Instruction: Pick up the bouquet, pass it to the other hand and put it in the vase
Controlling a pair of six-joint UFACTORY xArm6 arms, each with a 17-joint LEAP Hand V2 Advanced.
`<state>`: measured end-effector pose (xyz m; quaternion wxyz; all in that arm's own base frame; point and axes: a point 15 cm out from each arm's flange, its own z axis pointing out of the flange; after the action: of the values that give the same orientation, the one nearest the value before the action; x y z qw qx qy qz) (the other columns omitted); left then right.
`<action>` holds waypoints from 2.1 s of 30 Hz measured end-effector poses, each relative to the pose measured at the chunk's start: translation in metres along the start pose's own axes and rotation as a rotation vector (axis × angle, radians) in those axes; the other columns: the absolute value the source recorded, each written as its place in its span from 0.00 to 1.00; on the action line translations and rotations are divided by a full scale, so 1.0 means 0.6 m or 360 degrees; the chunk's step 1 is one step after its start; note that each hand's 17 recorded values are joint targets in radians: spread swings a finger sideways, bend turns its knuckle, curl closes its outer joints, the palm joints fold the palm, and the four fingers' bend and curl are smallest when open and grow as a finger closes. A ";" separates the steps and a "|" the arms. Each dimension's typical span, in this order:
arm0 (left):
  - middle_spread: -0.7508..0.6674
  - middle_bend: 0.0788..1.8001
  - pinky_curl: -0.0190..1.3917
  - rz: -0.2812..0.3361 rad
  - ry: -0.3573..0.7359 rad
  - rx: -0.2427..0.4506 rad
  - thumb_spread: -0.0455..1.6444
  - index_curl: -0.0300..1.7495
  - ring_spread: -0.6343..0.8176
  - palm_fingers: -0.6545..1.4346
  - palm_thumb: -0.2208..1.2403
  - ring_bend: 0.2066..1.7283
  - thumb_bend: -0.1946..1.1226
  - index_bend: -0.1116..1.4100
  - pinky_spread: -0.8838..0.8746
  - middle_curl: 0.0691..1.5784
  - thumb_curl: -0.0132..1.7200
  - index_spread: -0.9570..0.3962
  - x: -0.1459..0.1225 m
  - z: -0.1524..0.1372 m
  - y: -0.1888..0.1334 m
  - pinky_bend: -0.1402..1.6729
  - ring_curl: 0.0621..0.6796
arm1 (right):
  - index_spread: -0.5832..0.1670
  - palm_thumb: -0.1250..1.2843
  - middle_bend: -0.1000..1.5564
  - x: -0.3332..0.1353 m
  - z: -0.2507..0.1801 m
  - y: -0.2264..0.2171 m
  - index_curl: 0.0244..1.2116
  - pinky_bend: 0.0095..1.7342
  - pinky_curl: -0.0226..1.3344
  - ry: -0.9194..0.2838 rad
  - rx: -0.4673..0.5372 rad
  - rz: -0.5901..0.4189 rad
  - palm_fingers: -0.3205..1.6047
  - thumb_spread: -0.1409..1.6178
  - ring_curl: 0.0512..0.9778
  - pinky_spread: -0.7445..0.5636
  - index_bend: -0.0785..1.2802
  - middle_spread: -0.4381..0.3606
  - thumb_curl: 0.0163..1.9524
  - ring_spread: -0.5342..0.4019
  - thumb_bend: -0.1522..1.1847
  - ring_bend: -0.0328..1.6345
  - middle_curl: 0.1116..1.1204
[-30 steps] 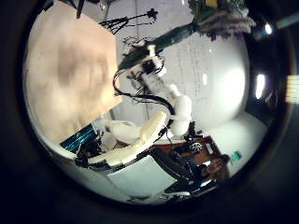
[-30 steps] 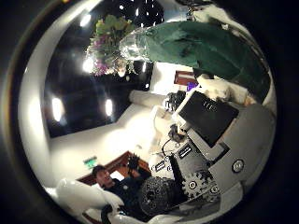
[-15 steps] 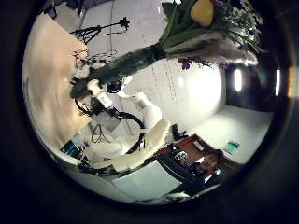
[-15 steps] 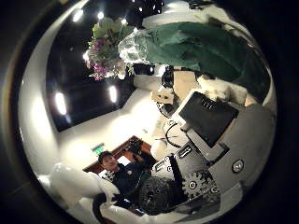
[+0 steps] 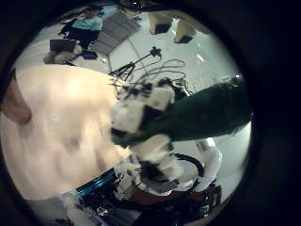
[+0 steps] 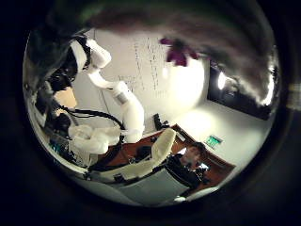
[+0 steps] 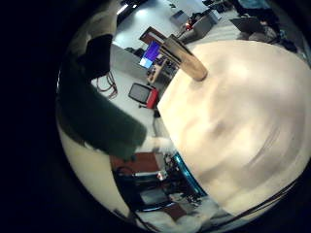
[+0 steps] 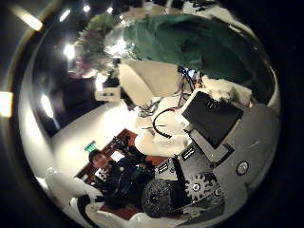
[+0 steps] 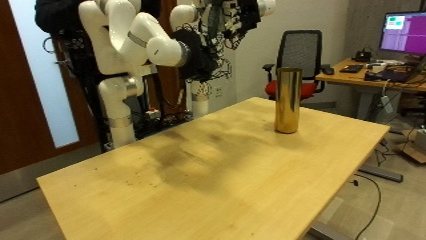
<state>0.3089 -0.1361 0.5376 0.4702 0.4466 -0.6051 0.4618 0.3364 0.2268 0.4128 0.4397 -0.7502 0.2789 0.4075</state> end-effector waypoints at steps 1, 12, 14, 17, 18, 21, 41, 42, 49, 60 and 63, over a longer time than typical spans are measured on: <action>0.55 0.25 0.21 -0.0013 0.0015 0.0008 0.49 0.17 0.59 0.56 0.39 0.26 0.14 0.17 0.60 0.24 0.21 0.86 0.002 -0.001 -0.002 0.24 0.21 | 0.44 0.95 0.88 0.001 0.002 -0.002 0.80 0.62 0.81 0.0007 0.0002 -0.0001 0.75 0.23 0.64 0.38 0.83 0.41 0.49 0.38 0.10 0.88 0.64; 0.19 0.44 0.41 -0.0049 0.0054 0.0038 0.53 0.03 0.11 0.82 0.69 0.71 0.14 0.20 0.14 0.47 0.24 0.60 0.007 -0.007 -0.011 0.72 0.67 | 0.43 0.94 0.89 0.012 -0.001 -0.012 0.81 0.62 0.82 0.0048 0.0037 0.0004 0.75 0.23 0.64 0.38 0.83 0.41 0.49 0.38 0.10 0.88 0.64; 0.15 0.45 0.44 -0.0023 0.0072 0.0094 0.51 0.02 0.12 0.88 0.79 0.74 0.16 0.31 0.16 0.53 0.26 0.51 0.012 -0.012 -0.018 0.76 0.73 | 0.43 0.91 0.88 0.015 -0.002 -0.017 0.82 0.63 0.82 0.0051 0.0061 0.0009 0.76 0.28 0.64 0.38 0.83 0.41 0.49 0.38 0.09 0.88 0.64; 0.13 0.48 0.46 0.0032 0.0047 0.0217 0.49 0.02 0.13 0.87 0.84 0.75 0.15 0.43 0.17 0.56 0.29 0.44 0.018 -0.025 -0.028 0.77 0.76 | 0.43 0.85 0.87 0.031 -0.016 -0.017 0.81 0.64 0.81 0.0063 0.0112 0.0054 0.75 0.37 0.63 0.37 0.82 0.40 0.47 0.37 0.09 0.87 0.63; 0.13 0.49 0.47 0.0054 0.0031 0.0245 0.46 0.03 0.13 0.86 0.87 0.76 0.15 0.51 0.18 0.59 0.31 0.40 0.020 -0.029 -0.029 0.77 0.78 | 0.43 0.80 0.85 0.038 -0.019 -0.012 0.80 0.64 0.80 0.0056 0.0129 0.0077 0.73 0.42 0.63 0.36 0.78 0.39 0.45 0.37 0.07 0.86 0.63; 0.12 0.52 0.49 0.0094 -0.0003 0.0266 0.36 0.05 0.14 0.84 0.91 0.79 0.14 0.65 0.19 0.62 0.36 0.34 0.024 -0.033 -0.030 0.77 0.83 | 0.41 0.73 0.78 0.061 -0.022 0.008 0.77 0.64 0.75 0.0024 0.0180 0.0182 0.60 0.46 0.61 0.32 0.64 0.34 0.41 0.34 0.06 0.83 0.59; 0.12 0.59 0.57 0.0398 -0.0365 0.0495 0.19 0.06 0.15 0.79 0.93 0.83 0.13 0.83 0.20 0.66 0.48 0.27 0.075 -0.133 -0.051 0.77 0.91 | 0.29 0.61 0.15 0.090 -0.042 -0.042 0.17 0.19 0.32 -0.0215 0.0449 0.0386 0.10 0.63 0.18 0.79 0.14 0.67 0.24 0.75 0.09 0.23 0.16; 0.13 0.60 0.57 0.0417 -0.0394 0.0517 0.19 0.06 0.15 0.79 0.93 0.84 0.13 0.84 0.20 0.66 0.49 0.27 0.084 -0.146 -0.054 0.77 0.92 | 0.29 0.61 0.15 0.092 -0.043 -0.042 0.16 0.19 0.31 -0.0218 0.0451 0.0391 0.10 0.63 0.18 0.79 0.15 0.67 0.24 0.75 0.09 0.22 0.15; 0.14 0.61 0.60 0.0519 -0.0489 0.0709 0.17 0.05 0.16 0.78 0.93 0.85 0.13 0.87 0.20 0.65 0.51 0.27 0.136 -0.236 -0.069 0.76 0.92 | 0.28 0.61 0.15 0.116 -0.044 -0.036 0.14 0.19 0.29 -0.0249 0.0459 0.0446 0.11 0.63 0.19 0.78 0.15 0.67 0.23 0.76 0.09 0.21 0.12; 0.15 0.63 0.62 0.0571 -0.0337 0.0972 0.17 0.03 0.16 0.78 0.93 0.86 0.13 0.90 0.20 0.64 0.53 0.27 0.140 -0.343 -0.080 0.75 0.91 | 0.30 0.62 0.16 0.128 -0.061 -0.038 0.14 0.18 0.27 -0.0258 0.0509 0.0464 0.12 0.63 0.20 0.78 0.16 0.67 0.22 0.74 0.10 0.20 0.11; 0.15 0.63 0.62 0.0543 -0.0311 0.0991 0.16 0.02 0.16 0.78 0.93 0.86 0.13 0.91 0.20 0.64 0.53 0.28 0.122 -0.354 -0.082 0.75 0.91 | 0.31 0.63 0.16 0.129 -0.059 -0.037 0.14 0.18 0.27 -0.0261 0.0506 0.0465 0.13 0.63 0.21 0.78 0.16 0.67 0.22 0.74 0.10 0.20 0.11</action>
<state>0.3785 0.0552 0.6443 0.1680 0.5030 -0.5432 0.6509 0.4066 0.2009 0.3660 0.5100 -0.5875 0.4085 0.4773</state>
